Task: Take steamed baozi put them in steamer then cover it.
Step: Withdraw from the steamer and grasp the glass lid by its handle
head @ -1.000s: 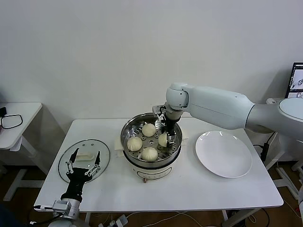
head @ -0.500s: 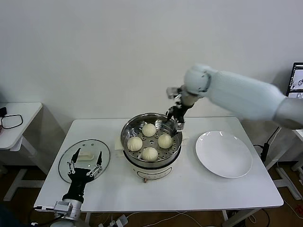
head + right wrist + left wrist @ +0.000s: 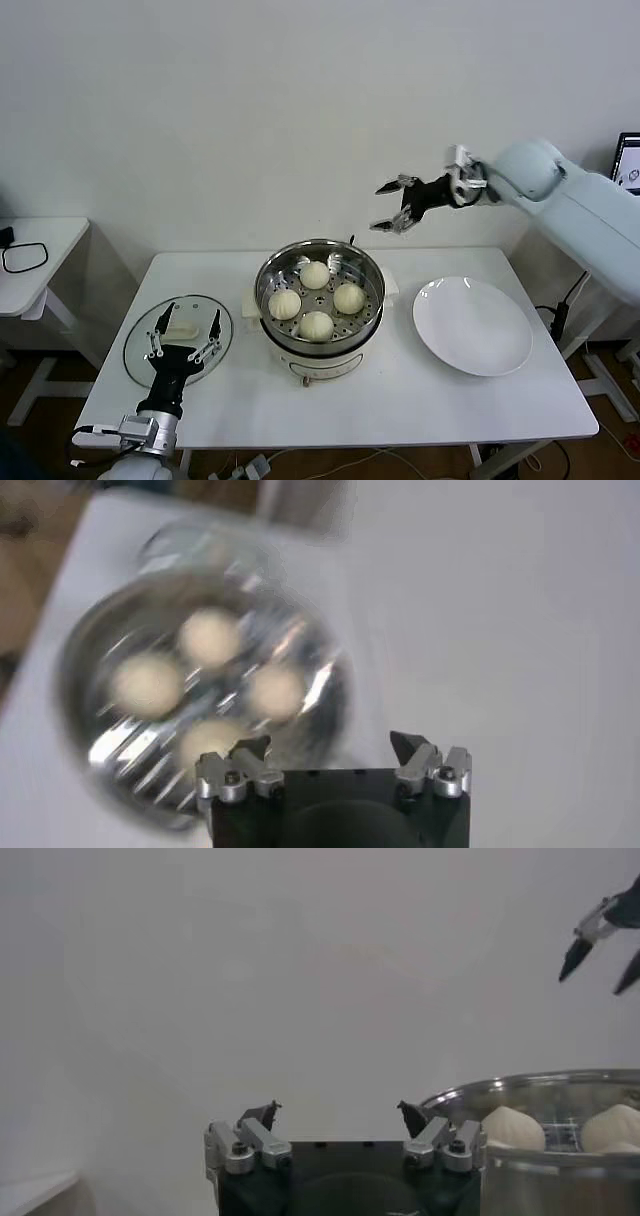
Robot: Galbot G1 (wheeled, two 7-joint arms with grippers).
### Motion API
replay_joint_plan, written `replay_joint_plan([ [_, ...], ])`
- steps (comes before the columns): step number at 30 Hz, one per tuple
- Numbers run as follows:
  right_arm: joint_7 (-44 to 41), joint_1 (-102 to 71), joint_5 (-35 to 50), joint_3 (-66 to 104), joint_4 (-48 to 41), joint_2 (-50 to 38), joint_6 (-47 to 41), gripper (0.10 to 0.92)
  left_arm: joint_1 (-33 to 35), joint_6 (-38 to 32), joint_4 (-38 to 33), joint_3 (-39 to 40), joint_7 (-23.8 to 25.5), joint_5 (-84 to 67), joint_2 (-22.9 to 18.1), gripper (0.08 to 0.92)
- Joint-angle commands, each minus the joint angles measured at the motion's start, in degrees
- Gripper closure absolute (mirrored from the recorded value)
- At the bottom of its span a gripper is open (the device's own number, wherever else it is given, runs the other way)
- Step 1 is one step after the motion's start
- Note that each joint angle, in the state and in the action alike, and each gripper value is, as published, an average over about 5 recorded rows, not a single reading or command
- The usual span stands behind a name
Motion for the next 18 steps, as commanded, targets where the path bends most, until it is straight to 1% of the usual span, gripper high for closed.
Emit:
replay_joint_plan([
  [1,36.61,-42.17,7.26,42.50,13.57,-4.53,14.38,0.203,-1.59,2.63,-0.70,0.72,-1.67,-0.54,0.59,0.177],
  [5,39.39,-57.78,3.42,54.80,19.15,0.39,17.03,0.203,-1.90,3.06,-1.79,0.28,-1.98,-1.63,0.76,0.177],
  [9,40.94,-69.79,-1.09,62.88,24.49,7.51,19.41,0.203,-2.04,1.53,-1.84,0.66,-1.10,-1.76,1.32,0.177],
  [14,43.35,-81.02,-7.68,65.40,28.24,17.54,24.95,0.203,-1.88,-1.35,-1.27,1.12,-0.90,-1.62,1.38,0.177],
  [18,45.08,-86.70,-12.21,64.12,29.61,23.36,29.73,0.203,-1.55,-2.65,-0.73,0.83,-0.90,-1.26,1.47,0.177],
])
